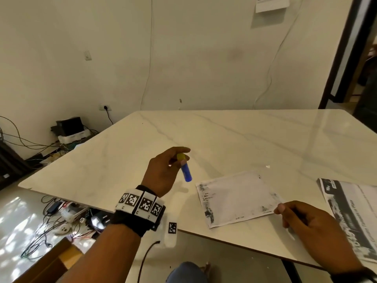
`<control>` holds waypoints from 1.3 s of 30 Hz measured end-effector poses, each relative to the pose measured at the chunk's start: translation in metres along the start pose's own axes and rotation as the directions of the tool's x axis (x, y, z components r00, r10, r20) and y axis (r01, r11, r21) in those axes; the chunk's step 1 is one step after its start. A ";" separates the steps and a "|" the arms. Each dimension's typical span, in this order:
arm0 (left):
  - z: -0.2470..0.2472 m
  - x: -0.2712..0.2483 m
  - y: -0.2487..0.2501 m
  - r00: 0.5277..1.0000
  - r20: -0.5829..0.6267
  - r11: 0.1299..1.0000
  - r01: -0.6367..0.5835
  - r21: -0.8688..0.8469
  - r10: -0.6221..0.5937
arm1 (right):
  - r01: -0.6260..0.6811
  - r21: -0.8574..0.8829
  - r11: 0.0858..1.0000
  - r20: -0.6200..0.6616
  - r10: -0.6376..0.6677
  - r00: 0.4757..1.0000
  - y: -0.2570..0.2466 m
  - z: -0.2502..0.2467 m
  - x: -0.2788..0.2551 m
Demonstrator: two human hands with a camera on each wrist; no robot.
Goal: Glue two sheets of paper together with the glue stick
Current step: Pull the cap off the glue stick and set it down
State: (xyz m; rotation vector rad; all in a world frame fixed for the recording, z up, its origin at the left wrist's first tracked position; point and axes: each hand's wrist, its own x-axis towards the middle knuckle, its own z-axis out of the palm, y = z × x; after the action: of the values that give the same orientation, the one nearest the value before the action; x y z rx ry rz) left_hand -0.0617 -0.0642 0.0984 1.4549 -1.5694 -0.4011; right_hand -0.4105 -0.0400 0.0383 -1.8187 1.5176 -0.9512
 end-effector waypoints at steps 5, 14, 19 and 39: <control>0.063 -0.028 0.066 0.974 0.224 0.918 0.073 -0.389 0.018 | 0.039 0.153 0.987 0.000 -0.040 0.999 0.000 -0.003 -0.003; 0.141 -0.051 0.081 0.919 0.394 0.699 0.271 -0.662 0.017 | 0.091 0.400 0.912 0.155 -0.165 0.974 0.004 -0.005 -0.004; 0.144 -0.059 0.080 0.915 0.404 0.697 0.296 -0.654 -0.009 | 0.122 0.321 0.939 0.154 -0.178 0.972 0.013 0.000 0.000; 0.107 -0.041 0.070 0.933 -0.023 0.672 0.240 -0.700 -0.358 | 0.196 0.139 0.971 -0.006 -0.197 0.980 0.022 0.001 0.000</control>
State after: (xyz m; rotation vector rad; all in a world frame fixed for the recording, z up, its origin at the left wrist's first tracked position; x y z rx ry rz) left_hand -0.1938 -0.0467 0.0798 1.0961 -0.8744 -0.9350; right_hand -0.4218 -0.0439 0.0202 -1.8940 1.2494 -1.1124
